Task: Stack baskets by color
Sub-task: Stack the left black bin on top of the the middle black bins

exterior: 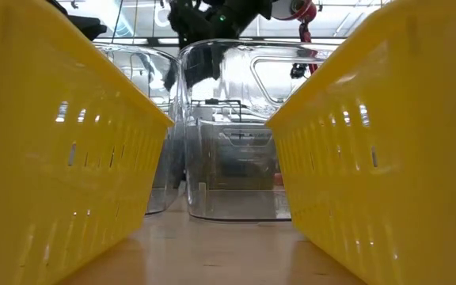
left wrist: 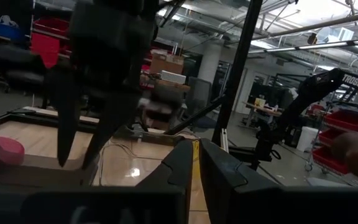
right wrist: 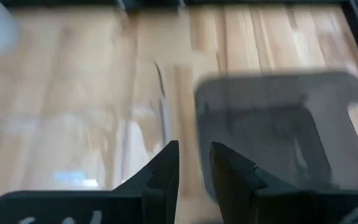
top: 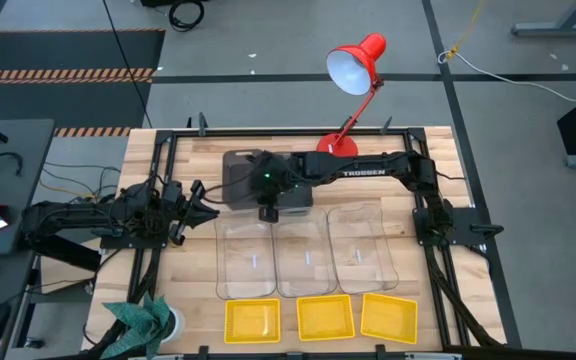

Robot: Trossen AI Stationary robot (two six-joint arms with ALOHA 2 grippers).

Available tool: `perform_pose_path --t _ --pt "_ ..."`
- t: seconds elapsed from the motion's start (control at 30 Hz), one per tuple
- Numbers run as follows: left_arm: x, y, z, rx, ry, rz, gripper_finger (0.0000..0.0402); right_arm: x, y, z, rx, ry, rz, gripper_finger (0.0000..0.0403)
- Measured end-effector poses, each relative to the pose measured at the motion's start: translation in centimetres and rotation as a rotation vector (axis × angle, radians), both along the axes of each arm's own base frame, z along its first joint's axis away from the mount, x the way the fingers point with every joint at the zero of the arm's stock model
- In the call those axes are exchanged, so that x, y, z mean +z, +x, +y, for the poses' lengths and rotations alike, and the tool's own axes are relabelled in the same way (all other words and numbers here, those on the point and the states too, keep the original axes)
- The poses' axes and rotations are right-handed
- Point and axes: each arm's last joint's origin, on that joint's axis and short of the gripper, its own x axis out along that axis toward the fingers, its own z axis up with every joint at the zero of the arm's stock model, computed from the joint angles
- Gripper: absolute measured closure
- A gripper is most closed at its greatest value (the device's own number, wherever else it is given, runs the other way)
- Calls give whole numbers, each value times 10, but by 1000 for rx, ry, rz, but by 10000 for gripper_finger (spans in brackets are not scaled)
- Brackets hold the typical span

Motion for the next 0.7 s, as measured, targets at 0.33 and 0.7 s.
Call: perform_pose_path --t 0.33,0.7 --pt "0 0 0 0 0 1 368 22 9 4 25 2 -151 307" --pt "0 0 0 0 0 0 373 57 7 -6 -32 -38 -225 308"
